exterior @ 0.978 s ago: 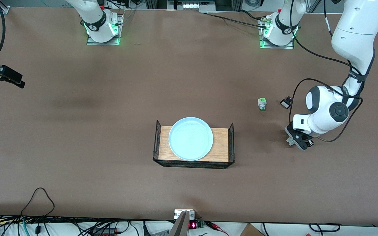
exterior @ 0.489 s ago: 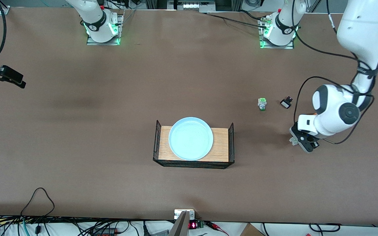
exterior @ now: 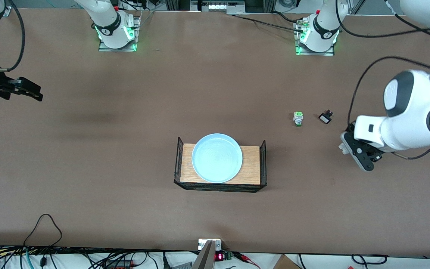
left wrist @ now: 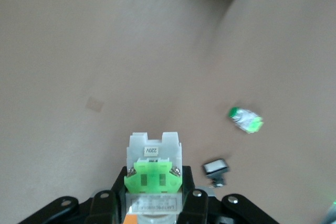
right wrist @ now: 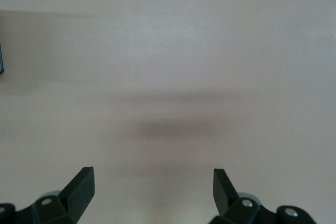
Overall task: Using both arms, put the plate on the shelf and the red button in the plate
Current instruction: 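Carry the switch with the left gripper over the plate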
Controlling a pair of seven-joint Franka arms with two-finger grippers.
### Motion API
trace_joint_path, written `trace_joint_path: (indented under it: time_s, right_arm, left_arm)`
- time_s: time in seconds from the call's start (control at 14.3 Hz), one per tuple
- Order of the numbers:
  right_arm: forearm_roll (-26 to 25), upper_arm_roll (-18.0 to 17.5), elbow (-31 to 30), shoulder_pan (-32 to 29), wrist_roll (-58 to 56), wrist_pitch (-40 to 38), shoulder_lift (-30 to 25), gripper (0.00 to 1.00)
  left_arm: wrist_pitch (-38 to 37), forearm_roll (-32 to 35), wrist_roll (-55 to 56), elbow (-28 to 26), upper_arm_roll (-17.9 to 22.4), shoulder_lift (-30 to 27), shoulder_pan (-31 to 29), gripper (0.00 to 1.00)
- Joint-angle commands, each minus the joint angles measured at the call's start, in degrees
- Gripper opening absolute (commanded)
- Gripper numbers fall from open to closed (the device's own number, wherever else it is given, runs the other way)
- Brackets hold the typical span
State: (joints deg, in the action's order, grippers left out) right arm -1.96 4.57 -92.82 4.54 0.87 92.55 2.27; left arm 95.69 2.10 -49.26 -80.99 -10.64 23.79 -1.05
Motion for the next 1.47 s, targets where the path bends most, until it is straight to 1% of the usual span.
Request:
trace_joint_path:
  time_s: [0.0,0.07,0.14,0.28,0.42,0.49,0.63,0.91,1.05,1.12,1.19,1.33,1.4]
  right_arm:
    - [0.12,0.26,1.32,0.47,-0.95,-0.79,-0.6,1.0]
    - [0.29,0.26,1.41,0.55,-0.96,-0.7,-0.42,1.0]
    - [0.29,0.26,1.41,0.56,-0.78,-0.7,-0.42,1.0]
    - [0.29,0.26,1.41,0.47,-0.78,-0.79,-0.59,1.0]
    - [0.64,0.7,1.5,0.12,-0.78,-0.18,-0.34,1.0]
    - [0.65,0.79,1.5,0.03,-0.78,0.0,-0.33,1.0]
    - [0.12,0.88,1.5,-0.06,-0.95,-0.7,-0.6,1.0]
    - [0.03,0.88,1.5,0.12,-1.13,-0.88,-0.77,1.0]
    - [0.03,0.88,1.5,0.12,-1.22,-0.96,-0.68,1.0]
    - [0.03,0.79,1.5,0.2,-1.13,-2.01,-0.68,1.0]
    - [-0.06,0.79,1.59,0.29,-0.96,-2.98,-0.77,1.0]
    - [-0.06,0.88,1.5,0.03,-0.96,-3.69,-0.77,1.0]
    - [-0.06,0.97,1.5,-0.06,-1.04,-3.86,-0.77,1.0]
  left_arm:
    - [-4.11,0.54,4.94,6.45,-5.6,1.7,0.79,0.24]
    - [-3.93,0.54,8.44,7.24,-7.54,1.79,2.01,0.24]
    - [-3.67,0.45,12.91,9.68,-8.34,2.22,4.11,0.25]
    - [-3.23,0.54,20.92,15.22,-7.91,5.37,10.34,0.26]
    - [0.35,0.54,26.91,17.96,-7.64,7.49,14.14,0.26]
    - [3.42,0.54,28.24,17.97,-7.73,8.02,14.67,0.26]
    - [12.29,0.45,28.86,18.14,-7.91,10.65,15.46,0.26]
    - [20.48,0.63,29.31,18.06,-7.38,15.48,17.83,0.26]
    - [23.13,0.72,30.18,18.14,-6.94,16.99,19.33,0.26]
    - [23.57,0.72,32.19,18.06,-5.64,17.25,20.64,0.26]
    - [23.66,0.72,34.56,18.14,-3.27,17.26,23.44,0.26]
    - [23.67,0.72,37.82,18.06,2.96,17.34,29.94,0.26]
    - [23.75,0.72,39.48,18.14,5.25,17.87,32.15,0.26]
